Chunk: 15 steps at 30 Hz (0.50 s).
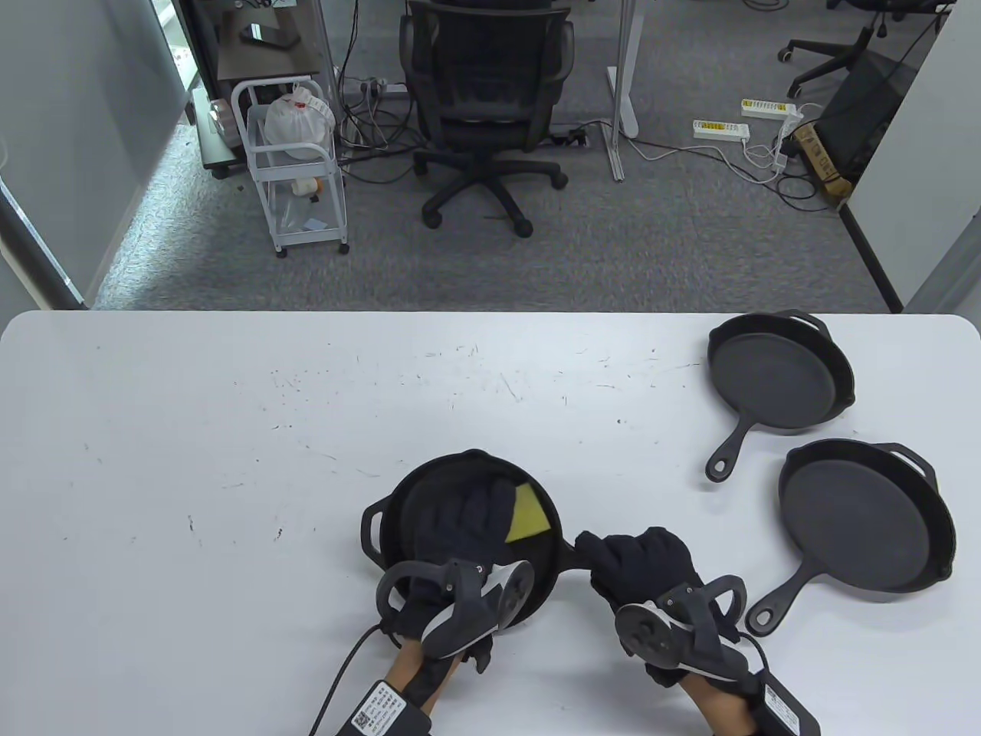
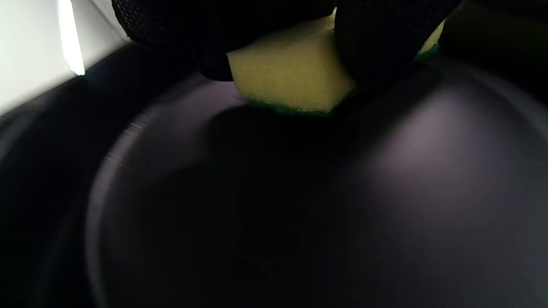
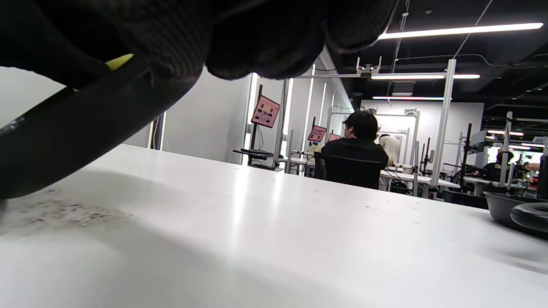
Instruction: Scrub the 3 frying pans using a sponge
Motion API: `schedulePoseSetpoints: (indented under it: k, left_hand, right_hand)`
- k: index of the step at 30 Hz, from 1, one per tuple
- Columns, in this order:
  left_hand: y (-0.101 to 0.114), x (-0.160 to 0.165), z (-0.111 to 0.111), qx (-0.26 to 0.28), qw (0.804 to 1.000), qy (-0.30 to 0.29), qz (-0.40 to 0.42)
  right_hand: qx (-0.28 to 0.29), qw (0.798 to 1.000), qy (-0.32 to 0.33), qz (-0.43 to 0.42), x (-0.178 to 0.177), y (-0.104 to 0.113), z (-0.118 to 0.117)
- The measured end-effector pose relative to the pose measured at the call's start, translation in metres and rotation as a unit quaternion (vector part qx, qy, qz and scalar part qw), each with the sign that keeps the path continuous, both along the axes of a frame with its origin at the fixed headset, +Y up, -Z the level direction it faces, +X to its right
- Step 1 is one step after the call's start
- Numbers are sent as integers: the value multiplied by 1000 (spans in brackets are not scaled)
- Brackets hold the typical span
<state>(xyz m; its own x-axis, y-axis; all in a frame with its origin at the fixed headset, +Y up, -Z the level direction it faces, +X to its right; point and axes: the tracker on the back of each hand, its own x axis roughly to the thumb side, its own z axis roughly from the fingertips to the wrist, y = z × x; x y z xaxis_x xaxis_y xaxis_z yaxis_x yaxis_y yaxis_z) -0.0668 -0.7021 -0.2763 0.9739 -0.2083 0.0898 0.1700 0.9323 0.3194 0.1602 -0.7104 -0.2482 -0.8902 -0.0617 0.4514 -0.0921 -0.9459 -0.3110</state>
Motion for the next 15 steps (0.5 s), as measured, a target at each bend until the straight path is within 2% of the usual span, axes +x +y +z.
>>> schedulePoseSetpoints:
  k: [3, 6, 9, 15]
  left_hand:
    - [3, -19, -4, 9, 999, 36, -22]
    - [2, -22, -6, -20, 999, 26, 6]
    - [-1, -11, -5, -37, 999, 9, -26]
    - [3, -13, 0, -17, 999, -11, 34]
  right_hand:
    - [16, 1000, -10, -4, 6, 6, 2]
    - [21, 999, -35, -24, 16, 9, 0]
    - [22, 997, -61, -43, 28, 12, -4]
    - [3, 989, -119, -83, 51, 10, -19]
